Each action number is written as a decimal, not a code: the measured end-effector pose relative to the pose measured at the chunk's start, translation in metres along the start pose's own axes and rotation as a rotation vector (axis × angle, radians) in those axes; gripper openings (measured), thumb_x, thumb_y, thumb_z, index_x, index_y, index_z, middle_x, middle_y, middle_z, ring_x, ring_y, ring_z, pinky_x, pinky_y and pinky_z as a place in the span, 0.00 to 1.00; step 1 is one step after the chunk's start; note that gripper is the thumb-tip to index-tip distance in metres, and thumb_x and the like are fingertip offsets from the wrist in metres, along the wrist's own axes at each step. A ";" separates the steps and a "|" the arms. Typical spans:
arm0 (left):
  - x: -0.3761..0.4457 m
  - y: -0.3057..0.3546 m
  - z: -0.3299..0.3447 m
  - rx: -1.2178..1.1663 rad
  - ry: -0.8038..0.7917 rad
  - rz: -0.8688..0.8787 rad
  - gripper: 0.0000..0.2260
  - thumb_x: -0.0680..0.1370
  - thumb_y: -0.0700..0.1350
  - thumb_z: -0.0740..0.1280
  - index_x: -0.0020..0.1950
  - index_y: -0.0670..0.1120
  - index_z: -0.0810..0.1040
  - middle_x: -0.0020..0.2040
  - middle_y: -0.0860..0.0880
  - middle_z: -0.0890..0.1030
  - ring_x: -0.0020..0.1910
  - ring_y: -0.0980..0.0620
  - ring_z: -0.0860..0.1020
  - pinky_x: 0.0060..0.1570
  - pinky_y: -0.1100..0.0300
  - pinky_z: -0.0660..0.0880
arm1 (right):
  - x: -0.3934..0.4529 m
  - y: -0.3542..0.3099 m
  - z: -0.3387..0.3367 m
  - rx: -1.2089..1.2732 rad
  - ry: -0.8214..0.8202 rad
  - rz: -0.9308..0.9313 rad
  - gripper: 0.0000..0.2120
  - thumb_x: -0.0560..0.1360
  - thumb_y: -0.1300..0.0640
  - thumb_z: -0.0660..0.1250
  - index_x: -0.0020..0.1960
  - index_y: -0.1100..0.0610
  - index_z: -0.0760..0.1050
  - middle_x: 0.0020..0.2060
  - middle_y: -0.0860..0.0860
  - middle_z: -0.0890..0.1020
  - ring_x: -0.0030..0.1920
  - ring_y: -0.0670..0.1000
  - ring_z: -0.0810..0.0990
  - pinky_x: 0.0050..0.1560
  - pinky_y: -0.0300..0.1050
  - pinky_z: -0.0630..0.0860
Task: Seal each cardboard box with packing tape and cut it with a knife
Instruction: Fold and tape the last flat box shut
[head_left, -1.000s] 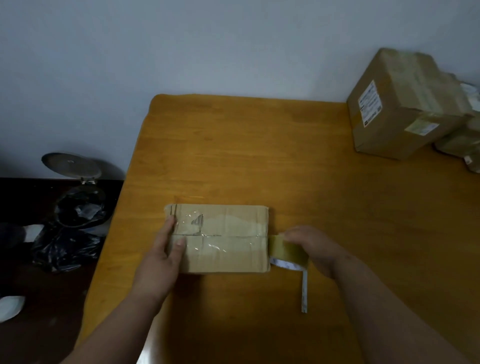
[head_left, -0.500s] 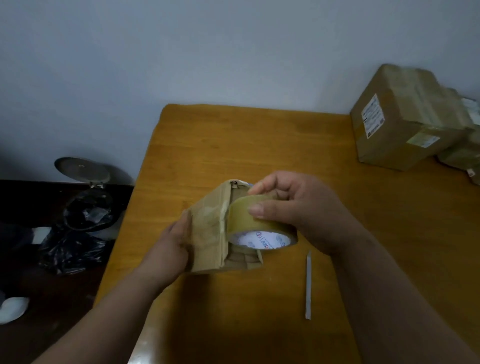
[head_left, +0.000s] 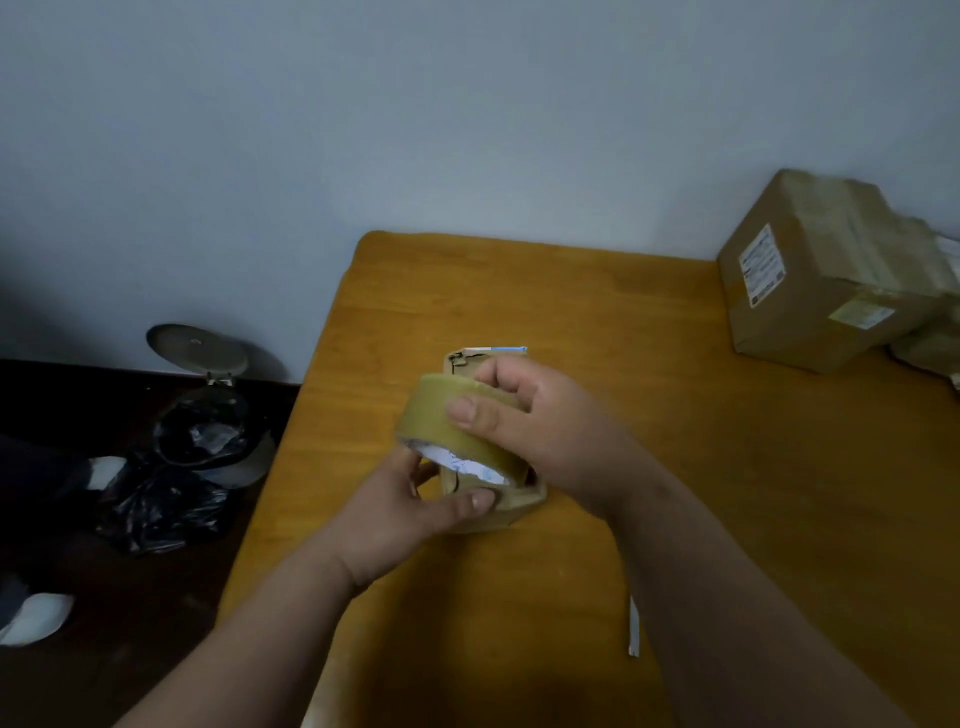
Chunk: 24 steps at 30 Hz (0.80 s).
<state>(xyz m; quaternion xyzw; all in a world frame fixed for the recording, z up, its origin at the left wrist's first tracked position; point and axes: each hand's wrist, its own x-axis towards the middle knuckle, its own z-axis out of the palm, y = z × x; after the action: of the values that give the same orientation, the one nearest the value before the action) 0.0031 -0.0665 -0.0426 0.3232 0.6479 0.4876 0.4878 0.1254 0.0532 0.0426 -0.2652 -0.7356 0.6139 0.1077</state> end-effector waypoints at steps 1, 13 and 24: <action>0.002 -0.004 -0.001 0.020 -0.006 0.014 0.26 0.66 0.53 0.79 0.61 0.59 0.73 0.53 0.66 0.81 0.51 0.74 0.75 0.46 0.71 0.76 | -0.002 0.006 0.001 -0.001 0.021 0.010 0.17 0.74 0.45 0.70 0.48 0.60 0.77 0.39 0.60 0.82 0.37 0.51 0.78 0.39 0.51 0.75; 0.010 0.009 -0.015 0.601 -0.055 0.111 0.42 0.62 0.75 0.67 0.69 0.80 0.46 0.75 0.60 0.64 0.68 0.52 0.72 0.65 0.48 0.72 | -0.040 0.029 -0.094 -0.098 0.167 -0.034 0.14 0.71 0.47 0.68 0.39 0.58 0.77 0.29 0.50 0.77 0.29 0.46 0.74 0.30 0.36 0.70; 0.014 0.013 -0.020 0.362 -0.138 0.039 0.40 0.68 0.63 0.72 0.68 0.82 0.48 0.73 0.66 0.65 0.57 0.58 0.79 0.47 0.61 0.78 | -0.024 0.050 -0.091 -0.341 0.090 0.151 0.07 0.75 0.50 0.70 0.43 0.53 0.81 0.36 0.53 0.83 0.35 0.48 0.80 0.40 0.49 0.76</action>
<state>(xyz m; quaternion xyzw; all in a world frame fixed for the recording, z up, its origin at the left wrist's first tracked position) -0.0211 -0.0561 -0.0338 0.4506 0.6836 0.3494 0.4555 0.2028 0.1228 0.0186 -0.3612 -0.8015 0.4742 0.0480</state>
